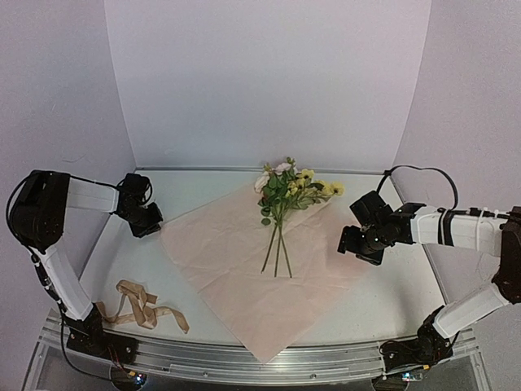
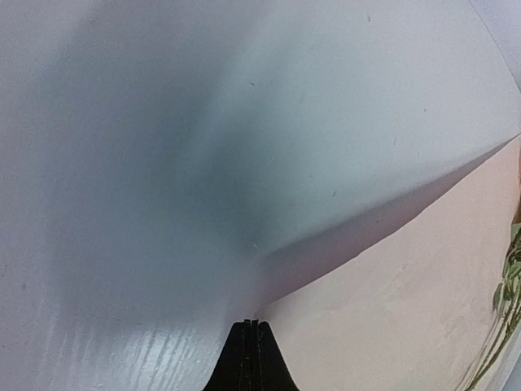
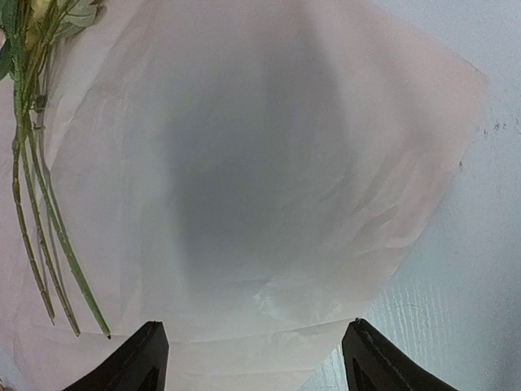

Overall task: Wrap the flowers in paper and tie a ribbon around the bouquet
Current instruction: Adjust the flattened wrapping paper at the center of the board.

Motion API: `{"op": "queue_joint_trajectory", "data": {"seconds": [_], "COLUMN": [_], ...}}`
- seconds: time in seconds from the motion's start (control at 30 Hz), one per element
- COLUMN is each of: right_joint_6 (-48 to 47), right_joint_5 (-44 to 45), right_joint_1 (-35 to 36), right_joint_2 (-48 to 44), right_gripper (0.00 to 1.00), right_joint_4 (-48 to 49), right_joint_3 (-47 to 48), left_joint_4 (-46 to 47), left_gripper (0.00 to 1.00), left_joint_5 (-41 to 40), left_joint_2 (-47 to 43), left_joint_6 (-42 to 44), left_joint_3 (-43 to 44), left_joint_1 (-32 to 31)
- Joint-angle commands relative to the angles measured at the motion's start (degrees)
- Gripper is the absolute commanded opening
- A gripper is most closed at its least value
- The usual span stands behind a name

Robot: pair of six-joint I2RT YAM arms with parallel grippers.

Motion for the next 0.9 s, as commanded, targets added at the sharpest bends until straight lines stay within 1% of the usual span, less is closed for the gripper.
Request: {"op": "queue_joint_trajectory", "data": {"seconds": [0.0, 0.17, 0.33, 0.4, 0.47, 0.57, 0.67, 0.77, 0.87], "right_joint_6": [-2.2, -2.8, -1.1, 0.1, 1.8, 5.3, 9.1, 15.7, 24.8], "right_joint_5": [-2.4, -2.5, -2.4, -3.1, -3.3, -4.5, -4.8, -6.3, -6.7], "right_joint_1": [-0.1, 3.3, 7.0, 9.4, 13.1, 18.6, 23.9, 28.1, 31.3], "right_joint_2": [0.3, 1.7, 3.1, 3.4, 3.0, 2.6, 2.0, -0.6, -4.3], "right_gripper": [0.76, 0.75, 0.72, 0.70, 0.70, 0.70, 0.70, 0.70, 0.70], "right_joint_4": [-0.6, -2.6, -3.2, -3.3, -3.4, -3.1, -2.3, 1.8, 8.4], "right_joint_3": [2.1, 3.5, 3.4, 3.5, 3.3, 2.0, 0.3, -3.5, -9.1], "left_joint_4": [-2.6, -3.8, -4.2, -4.3, -4.9, -5.2, -6.1, -7.5, -8.4], "left_gripper": [0.00, 0.00, 0.00, 0.02, 0.08, 0.25, 0.34, 0.48, 0.57], "left_joint_5": [-1.8, -2.6, -2.5, -1.8, -1.6, -1.5, -1.7, -1.9, -1.7], "left_joint_2": [-4.0, -5.8, -7.1, -6.8, -6.5, -7.8, -9.8, -12.6, -16.0], "left_joint_6": [1.2, 1.1, 1.5, 1.8, 2.1, 2.8, 3.5, 3.7, 3.5], "left_joint_3": [-1.6, -3.7, -4.4, -3.9, -3.2, -3.1, -2.9, -2.3, -2.7], "left_joint_1": [0.9, 1.7, 2.3, 2.3, 2.3, 2.3, 2.3, 2.2, 0.8]}}
